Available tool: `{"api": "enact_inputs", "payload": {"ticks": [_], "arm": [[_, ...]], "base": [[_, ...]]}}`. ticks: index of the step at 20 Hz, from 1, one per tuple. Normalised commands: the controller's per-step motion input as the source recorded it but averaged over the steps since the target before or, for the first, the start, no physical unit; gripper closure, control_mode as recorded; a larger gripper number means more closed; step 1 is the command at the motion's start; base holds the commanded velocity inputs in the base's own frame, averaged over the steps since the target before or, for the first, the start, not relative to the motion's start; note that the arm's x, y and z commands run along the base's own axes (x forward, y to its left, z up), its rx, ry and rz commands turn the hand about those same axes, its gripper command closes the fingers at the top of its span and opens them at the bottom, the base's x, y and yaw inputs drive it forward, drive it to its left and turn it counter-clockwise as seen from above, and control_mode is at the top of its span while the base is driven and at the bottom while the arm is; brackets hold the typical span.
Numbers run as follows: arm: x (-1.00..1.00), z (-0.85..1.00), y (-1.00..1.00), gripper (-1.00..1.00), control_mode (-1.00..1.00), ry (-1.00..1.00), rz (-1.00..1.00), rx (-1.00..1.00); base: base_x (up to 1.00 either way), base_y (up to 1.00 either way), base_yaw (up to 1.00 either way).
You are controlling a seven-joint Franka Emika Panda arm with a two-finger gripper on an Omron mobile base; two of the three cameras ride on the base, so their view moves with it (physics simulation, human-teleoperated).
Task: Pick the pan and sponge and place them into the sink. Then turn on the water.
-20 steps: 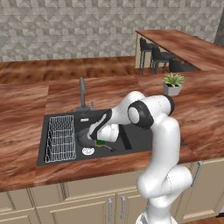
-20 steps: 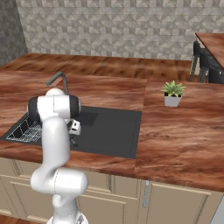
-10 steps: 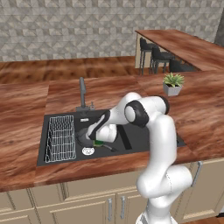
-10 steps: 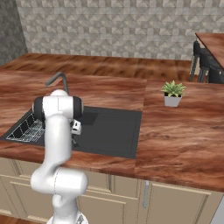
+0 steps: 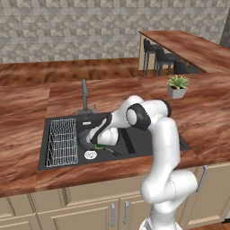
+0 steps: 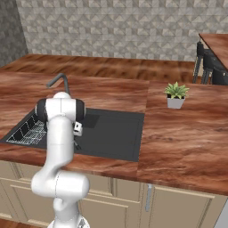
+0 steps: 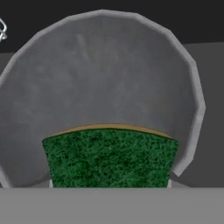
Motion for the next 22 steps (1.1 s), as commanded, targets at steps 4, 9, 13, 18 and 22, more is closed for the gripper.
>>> {"api": "enact_inputs", "payload": {"ticks": [4,9,13,18,22], "arm": [[0.09,-0.16,0.11,-1.00,-1.00,0.00,0.00,0.00],[-0.07,0.08,0.03,-1.00,-1.00,-0.05,0.00,0.00],[-0.04,0.12,0.07,-1.00,-1.00,-0.05,0.00,-0.01],[-0.01,0.12,0.05,-1.00,-1.00,-0.04,0.00,-0.01],[0.00,0.15,0.00,-1.00,-1.00,-0.06,0.00,0.00]], "base": [[0.00,0.00,0.00],[0.00,0.00,0.00],[0.00,0.00,0.00],[0.00,0.00,0.00],[0.00,0.00,0.00]]}}
